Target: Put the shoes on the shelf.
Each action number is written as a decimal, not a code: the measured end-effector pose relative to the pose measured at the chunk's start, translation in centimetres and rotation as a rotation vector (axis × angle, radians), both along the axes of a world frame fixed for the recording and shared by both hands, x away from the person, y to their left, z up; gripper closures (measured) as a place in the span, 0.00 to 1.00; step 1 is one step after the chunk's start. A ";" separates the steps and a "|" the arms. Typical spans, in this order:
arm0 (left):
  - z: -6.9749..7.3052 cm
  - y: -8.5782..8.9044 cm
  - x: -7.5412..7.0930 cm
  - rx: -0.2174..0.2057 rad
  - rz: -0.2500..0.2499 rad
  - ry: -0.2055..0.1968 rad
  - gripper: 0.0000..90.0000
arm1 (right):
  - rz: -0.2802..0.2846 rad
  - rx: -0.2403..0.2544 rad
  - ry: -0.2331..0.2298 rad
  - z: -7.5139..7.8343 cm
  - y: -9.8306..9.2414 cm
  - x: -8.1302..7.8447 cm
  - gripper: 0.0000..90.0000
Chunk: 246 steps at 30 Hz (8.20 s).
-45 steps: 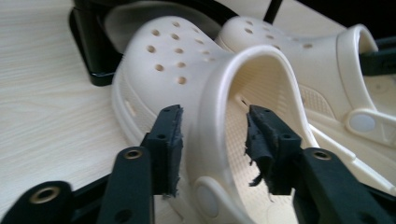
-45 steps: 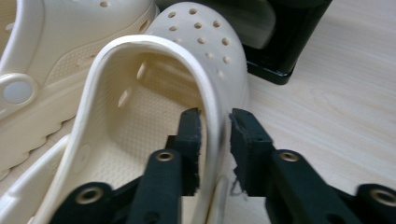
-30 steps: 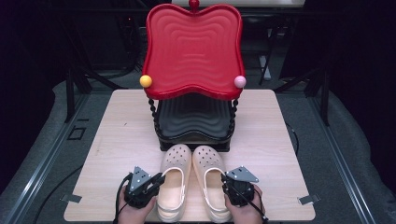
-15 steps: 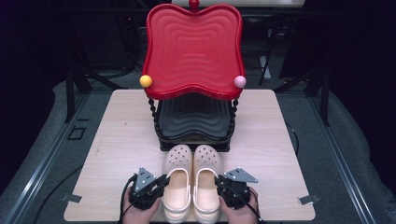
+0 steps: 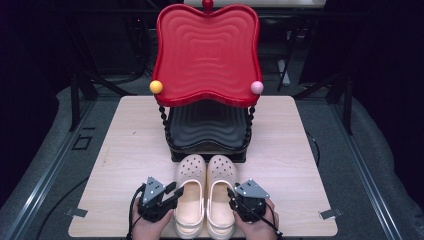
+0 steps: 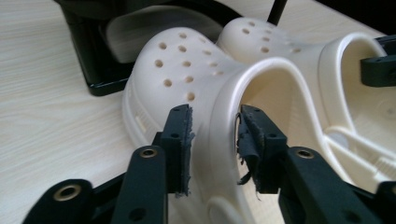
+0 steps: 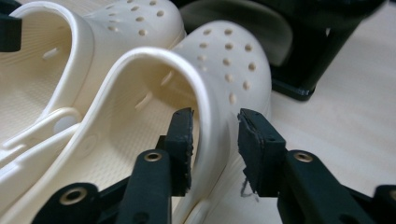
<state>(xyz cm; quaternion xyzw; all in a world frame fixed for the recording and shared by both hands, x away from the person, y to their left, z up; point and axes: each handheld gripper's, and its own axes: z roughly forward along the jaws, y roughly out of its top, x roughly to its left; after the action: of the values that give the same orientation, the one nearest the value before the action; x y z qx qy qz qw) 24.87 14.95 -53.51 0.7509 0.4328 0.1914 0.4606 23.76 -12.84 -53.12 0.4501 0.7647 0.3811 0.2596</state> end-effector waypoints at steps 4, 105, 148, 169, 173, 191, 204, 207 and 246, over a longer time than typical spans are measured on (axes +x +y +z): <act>0.0 -0.5 0.5 0.010 -0.012 -0.020 0.68 | 0.040 -0.028 -0.029 0.0 0.1 0.7 0.69; 10.5 0.8 3.2 0.111 0.056 -0.295 0.92 | -0.099 -0.026 -0.291 10.2 -0.1 3.3 0.92; 8.3 -1.8 10.5 -0.017 0.149 -0.217 0.65 | -0.057 -0.054 -0.293 8.6 2.0 10.8 0.68; 7.7 -2.1 10.2 -0.010 0.166 -0.157 0.70 | -0.164 0.120 -0.225 7.2 1.7 10.4 0.70; 7.8 -2.1 10.4 -0.018 0.160 -0.168 0.71 | -0.168 0.137 -0.231 7.2 1.8 10.4 0.71; 8.8 -2.7 13.2 -0.026 0.161 -0.224 0.71 | -0.195 0.117 -0.318 8.1 2.0 12.8 0.73; 8.4 -3.0 13.5 -0.005 0.192 -0.226 0.65 | -0.211 0.122 -0.307 7.9 1.7 13.6 0.64; 8.6 -3.0 13.4 -0.009 0.184 -0.232 0.63 | -0.191 0.117 -0.309 7.9 1.7 13.4 0.58; 9.8 -1.7 9.6 -0.041 0.139 -0.218 0.57 | -0.104 0.066 -0.320 9.1 1.1 10.1 0.57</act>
<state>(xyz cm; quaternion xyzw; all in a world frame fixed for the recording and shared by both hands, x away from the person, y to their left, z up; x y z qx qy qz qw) 34.49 13.25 -43.67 0.6842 0.4351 0.2946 0.5057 33.90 -11.75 -44.05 0.4309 0.6764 0.4587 0.3825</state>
